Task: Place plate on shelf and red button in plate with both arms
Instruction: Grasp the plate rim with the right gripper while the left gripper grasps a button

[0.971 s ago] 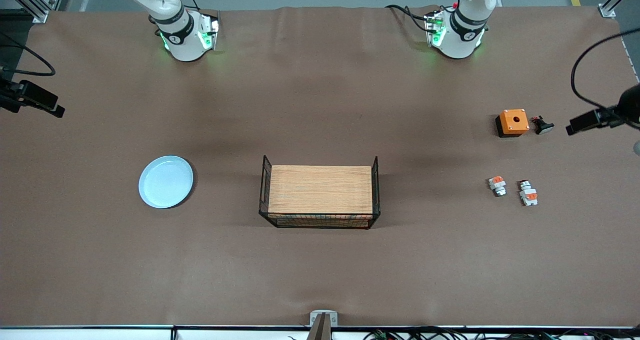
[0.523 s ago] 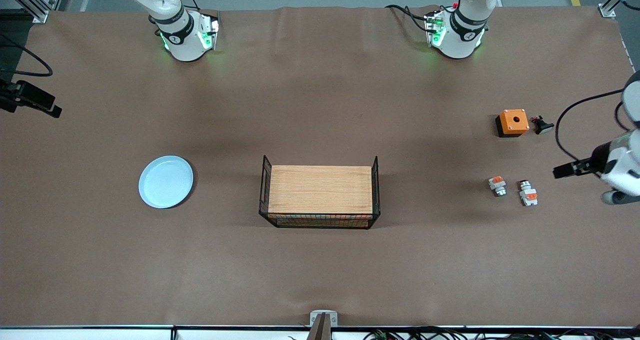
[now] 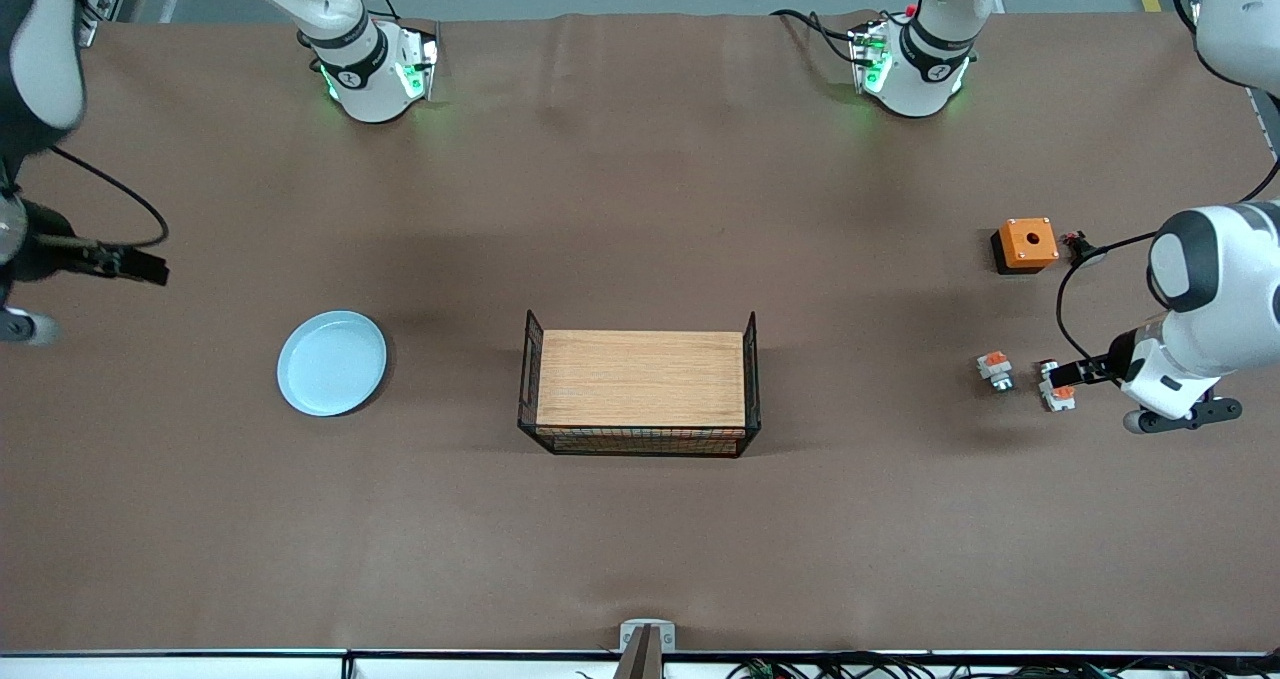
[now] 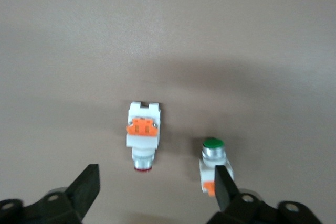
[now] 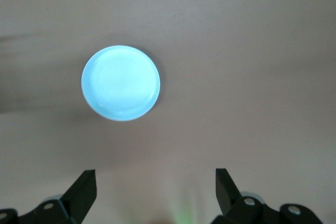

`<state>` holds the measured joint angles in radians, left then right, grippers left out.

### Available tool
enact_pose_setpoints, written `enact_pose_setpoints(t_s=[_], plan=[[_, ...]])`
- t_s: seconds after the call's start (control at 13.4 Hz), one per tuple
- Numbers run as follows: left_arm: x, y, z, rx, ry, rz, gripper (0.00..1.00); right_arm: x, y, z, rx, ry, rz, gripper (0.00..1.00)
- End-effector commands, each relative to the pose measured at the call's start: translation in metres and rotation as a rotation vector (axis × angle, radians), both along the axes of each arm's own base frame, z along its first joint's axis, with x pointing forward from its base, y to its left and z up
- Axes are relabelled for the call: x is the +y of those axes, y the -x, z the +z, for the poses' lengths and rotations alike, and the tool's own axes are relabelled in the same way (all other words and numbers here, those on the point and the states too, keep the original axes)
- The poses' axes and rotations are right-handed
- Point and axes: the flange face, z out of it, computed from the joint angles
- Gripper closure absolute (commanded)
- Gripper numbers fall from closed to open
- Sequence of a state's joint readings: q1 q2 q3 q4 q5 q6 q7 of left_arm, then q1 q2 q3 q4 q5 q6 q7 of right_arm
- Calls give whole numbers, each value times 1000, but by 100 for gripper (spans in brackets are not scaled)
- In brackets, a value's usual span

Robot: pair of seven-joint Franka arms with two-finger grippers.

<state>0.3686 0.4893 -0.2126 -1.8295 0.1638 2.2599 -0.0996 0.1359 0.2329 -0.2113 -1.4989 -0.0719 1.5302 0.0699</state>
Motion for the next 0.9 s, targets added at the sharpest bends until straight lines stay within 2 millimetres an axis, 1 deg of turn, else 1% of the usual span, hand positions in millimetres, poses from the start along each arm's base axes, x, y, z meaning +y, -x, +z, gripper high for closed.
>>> enact_pose_setpoints(t_s=[0.0, 0.07, 0.22, 0.3, 0.37, 0.45, 0.52, 0.6, 0.67, 0.82], plan=[[12, 6, -33, -1, 4, 10, 7, -11, -2, -63, -10, 20, 21, 0], [23, 10, -43, 10, 9, 27, 8, -18, -1, -90, -25, 15, 19, 0], [26, 10, -53, 8, 14, 31, 11, -30, -2, -145, -46, -8, 48, 0], [29, 10, -55, 2, 15, 33, 12, -40, -3, -166, -55, -21, 53, 0], [32, 10, -64, -4, 18, 37, 12, -44, -4, -183, -53, -38, 71, 0], [34, 10, -68, -20, 21, 41, 12, -45, -5, -197, -40, -51, 86, 0], [33, 10, -77, -21, 26, 40, 14, -47, -1, -212, -21, -64, 80, 0], [33, 8, -80, -34, 27, 40, 15, -46, 0, -223, -18, -76, 71, 0], [32, 9, -85, -32, 30, 40, 21, -46, 3, -235, -16, -82, 74, 0], [31, 11, -84, -29, 30, 24, 50, -45, 11, -269, -22, -104, 93, 0]])
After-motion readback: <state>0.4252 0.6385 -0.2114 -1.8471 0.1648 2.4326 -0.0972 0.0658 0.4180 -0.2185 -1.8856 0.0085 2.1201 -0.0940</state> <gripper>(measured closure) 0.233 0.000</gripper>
